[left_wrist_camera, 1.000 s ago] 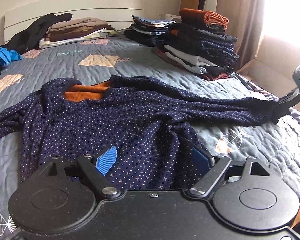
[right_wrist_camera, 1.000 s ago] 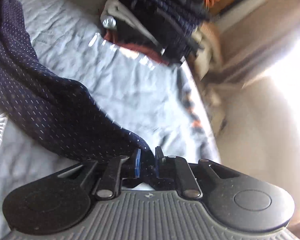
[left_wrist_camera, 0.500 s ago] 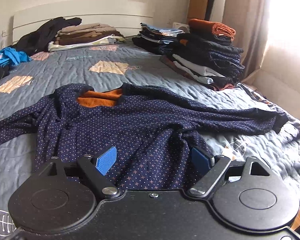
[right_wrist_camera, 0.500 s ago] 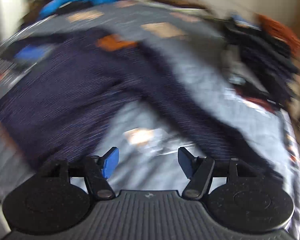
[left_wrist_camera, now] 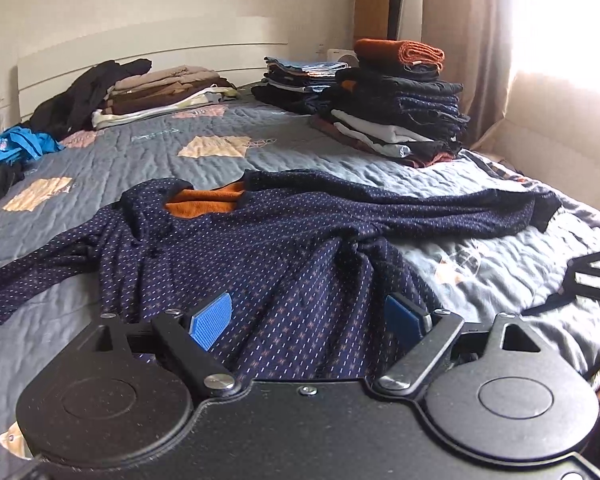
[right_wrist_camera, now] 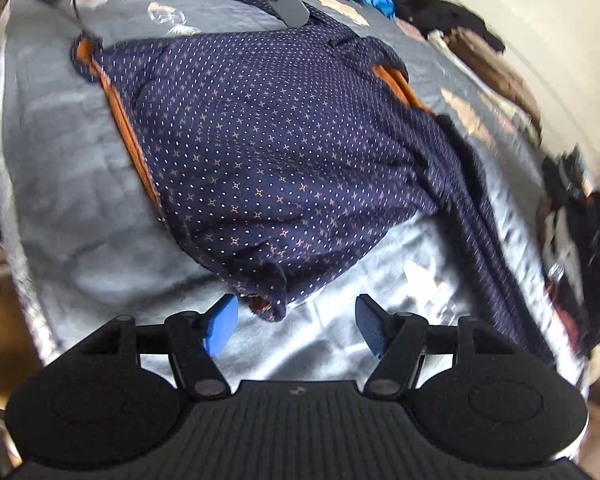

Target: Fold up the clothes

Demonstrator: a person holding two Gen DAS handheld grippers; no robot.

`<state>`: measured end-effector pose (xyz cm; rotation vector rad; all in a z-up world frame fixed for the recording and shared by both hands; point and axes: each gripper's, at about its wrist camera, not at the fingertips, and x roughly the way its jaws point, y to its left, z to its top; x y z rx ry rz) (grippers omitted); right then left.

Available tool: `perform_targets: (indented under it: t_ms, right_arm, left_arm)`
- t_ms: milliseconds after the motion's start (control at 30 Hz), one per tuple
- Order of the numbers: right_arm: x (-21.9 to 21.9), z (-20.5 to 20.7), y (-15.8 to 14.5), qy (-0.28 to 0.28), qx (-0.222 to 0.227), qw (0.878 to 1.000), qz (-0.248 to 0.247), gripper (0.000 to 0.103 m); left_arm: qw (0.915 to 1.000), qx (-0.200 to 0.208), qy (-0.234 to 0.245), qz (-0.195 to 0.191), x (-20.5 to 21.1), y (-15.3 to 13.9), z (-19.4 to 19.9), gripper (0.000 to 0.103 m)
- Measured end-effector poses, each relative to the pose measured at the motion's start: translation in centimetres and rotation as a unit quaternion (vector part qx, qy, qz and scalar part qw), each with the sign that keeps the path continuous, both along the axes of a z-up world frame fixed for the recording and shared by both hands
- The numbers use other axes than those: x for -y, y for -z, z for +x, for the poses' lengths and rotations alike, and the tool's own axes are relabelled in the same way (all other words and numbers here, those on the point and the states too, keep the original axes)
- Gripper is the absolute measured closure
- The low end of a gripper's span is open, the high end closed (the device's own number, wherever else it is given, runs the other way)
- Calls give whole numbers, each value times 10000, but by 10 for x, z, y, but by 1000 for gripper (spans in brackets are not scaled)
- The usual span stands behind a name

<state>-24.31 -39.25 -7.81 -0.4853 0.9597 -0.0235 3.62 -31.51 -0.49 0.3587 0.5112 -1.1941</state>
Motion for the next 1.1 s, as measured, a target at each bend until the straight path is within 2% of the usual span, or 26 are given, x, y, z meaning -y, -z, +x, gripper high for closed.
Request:
perform_targets:
  t_ms: [100, 233, 300, 367, 400, 433, 467, 633, 733, 767, 900, 1000, 1100]
  right_arm:
    - [1, 0, 2, 75, 95, 9999, 83, 42]
    - [-1, 0, 5, 138, 225, 9994, 242, 42]
    - [-2, -1, 7, 123, 209, 9993, 291, 44]
    - [-1, 0, 11, 144, 157, 9993, 300, 52]
    - [1, 1, 13, 185, 113, 9992, 327, 67]
    - [3, 2, 14, 245, 96, 9989, 394, 87]
    - [5, 2, 15, 309, 98, 9983, 475, 93]
    - [7, -2, 8, 574, 292, 9948, 793, 97]
    - [9, -12, -16, 812, 504, 9866, 1321, 97]
    - [8, -16, -24, 849, 542, 9843, 1447, 97]
    - [3, -28, -48, 956, 551, 9785, 1745, 97]
    - [1, -33, -50, 1028, 388, 9789, 1723, 97]
    - [1, -36, -40, 1136, 139, 9798, 1641, 97]
  left_arm:
    - [9996, 1, 280, 7, -17, 6, -7, 20]
    - [9973, -297, 677, 2, -34, 16, -27, 20]
    - [9966, -271, 780, 15, -41, 18, -38, 19]
    - [9959, -234, 870, 7, -48, 19, -49, 16]
    - [9956, -216, 907, -15, -51, 19, -54, 15]
    - [9953, -199, 943, -37, -54, 19, -58, 15]
    - [9948, -184, 999, -55, -56, 18, -61, 15]
    - [9946, -141, 1020, -105, -58, 16, -60, 15]
    - [9961, -101, 865, -132, -64, 11, -46, 15]
    - [9964, 45, 849, -71, -67, 8, -42, 15]
    - [9947, 612, 782, 252, -86, -1, -17, 15]
    - [9928, 624, 806, 628, -116, 3, 6, 15]
    - [9882, 726, 757, 1116, -138, 22, 16, 15]
